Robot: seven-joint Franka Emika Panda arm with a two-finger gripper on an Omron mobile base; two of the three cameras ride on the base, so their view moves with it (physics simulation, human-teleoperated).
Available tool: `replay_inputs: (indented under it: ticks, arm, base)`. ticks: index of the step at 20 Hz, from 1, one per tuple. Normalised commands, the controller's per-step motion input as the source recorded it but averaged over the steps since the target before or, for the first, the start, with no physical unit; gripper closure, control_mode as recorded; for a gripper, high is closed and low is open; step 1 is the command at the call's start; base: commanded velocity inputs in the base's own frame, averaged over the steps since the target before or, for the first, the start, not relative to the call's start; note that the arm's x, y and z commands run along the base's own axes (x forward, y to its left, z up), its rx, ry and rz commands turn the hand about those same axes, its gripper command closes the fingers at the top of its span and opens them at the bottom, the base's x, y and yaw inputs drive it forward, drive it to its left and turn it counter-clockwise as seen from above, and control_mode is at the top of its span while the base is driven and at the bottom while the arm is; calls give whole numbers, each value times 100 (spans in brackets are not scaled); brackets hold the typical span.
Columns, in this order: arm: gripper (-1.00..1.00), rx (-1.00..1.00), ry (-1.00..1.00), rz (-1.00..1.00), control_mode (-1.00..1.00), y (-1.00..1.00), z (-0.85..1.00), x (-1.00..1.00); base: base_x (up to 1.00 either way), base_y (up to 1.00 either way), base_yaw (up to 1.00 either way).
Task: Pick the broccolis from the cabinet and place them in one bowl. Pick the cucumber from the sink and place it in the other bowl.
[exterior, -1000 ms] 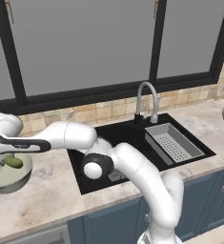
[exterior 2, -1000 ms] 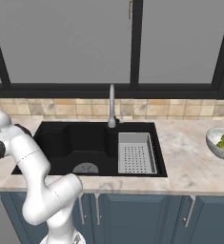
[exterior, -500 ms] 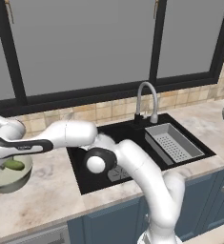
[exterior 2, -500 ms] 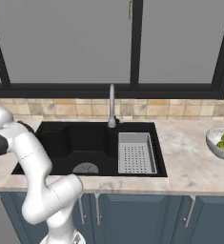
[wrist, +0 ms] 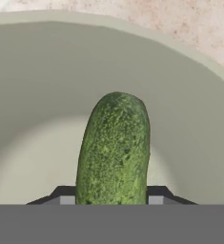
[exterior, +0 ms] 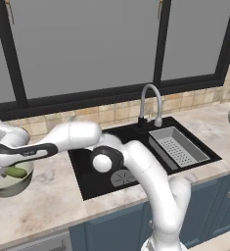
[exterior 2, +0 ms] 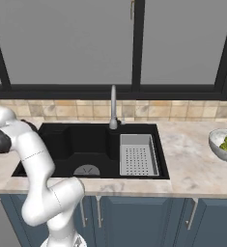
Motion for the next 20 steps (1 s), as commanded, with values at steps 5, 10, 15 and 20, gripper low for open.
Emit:
replay_inputs:
  ticks: [5,10,15,20]
  arm:
    - [-100,0,0,0,-100,0,0,-2]
    - [-100,0,0,0,-100,0,21,-23]
    - [-100,0,0,0,-100,-1,52,-9]
    - [-100,2,-1,0,-100,-39,46,-12]
  base:
    - [0,0,0]
    - [0,0,0]
    - [0,0,0]
    - [0,0,0]
